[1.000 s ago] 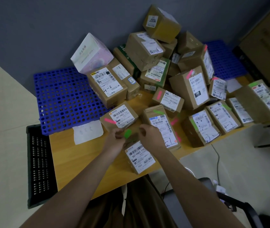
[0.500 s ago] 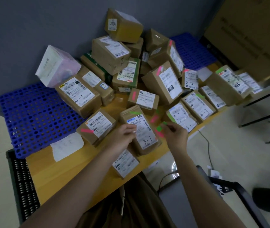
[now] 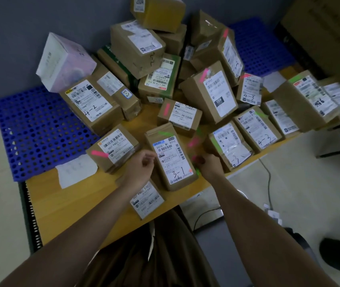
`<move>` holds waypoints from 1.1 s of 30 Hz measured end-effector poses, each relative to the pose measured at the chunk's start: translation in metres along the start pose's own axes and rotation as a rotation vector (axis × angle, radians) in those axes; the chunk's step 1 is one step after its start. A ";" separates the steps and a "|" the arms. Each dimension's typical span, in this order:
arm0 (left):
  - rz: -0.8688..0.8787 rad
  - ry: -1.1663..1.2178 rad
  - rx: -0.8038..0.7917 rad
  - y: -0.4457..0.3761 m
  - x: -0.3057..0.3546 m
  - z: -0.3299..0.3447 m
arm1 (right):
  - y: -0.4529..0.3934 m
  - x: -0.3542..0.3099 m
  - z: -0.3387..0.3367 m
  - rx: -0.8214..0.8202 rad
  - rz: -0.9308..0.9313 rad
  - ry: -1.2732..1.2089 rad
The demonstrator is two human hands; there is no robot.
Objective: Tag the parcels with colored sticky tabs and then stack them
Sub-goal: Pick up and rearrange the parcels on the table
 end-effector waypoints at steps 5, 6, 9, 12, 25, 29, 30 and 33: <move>0.027 -0.131 0.077 0.004 -0.030 -0.019 | 0.018 -0.022 -0.021 0.267 -0.245 -0.047; 0.002 -0.154 0.100 0.006 -0.041 -0.024 | 0.027 -0.030 -0.025 0.337 -0.321 -0.058; -0.131 -0.328 0.157 0.016 -0.068 -0.039 | 0.061 -0.070 -0.015 0.383 -0.582 -0.039; -0.271 -0.347 0.113 0.033 -0.077 -0.046 | 0.079 -0.110 0.020 0.225 -0.740 0.029; -0.195 0.074 -0.111 0.040 -0.082 -0.038 | 0.096 -0.133 0.095 -0.135 -0.322 0.284; -0.098 0.153 -0.156 0.033 -0.077 -0.049 | 0.097 -0.138 0.092 -0.098 -0.277 0.265; -0.074 0.113 -0.145 0.031 -0.075 -0.054 | 0.098 -0.142 0.090 -0.085 -0.281 0.291; -0.010 0.029 0.015 0.021 -0.067 -0.080 | 0.097 -0.158 0.080 -0.035 -0.324 0.324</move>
Point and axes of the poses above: each hand's wrist, its own y-axis away from the middle knuckle, its own z-axis out of the palm, x = y × z, the point moved 5 cm from there along -y, towards the middle knuckle, and after that the axes turned 4 degrees about -y, right-handed, at the moved point
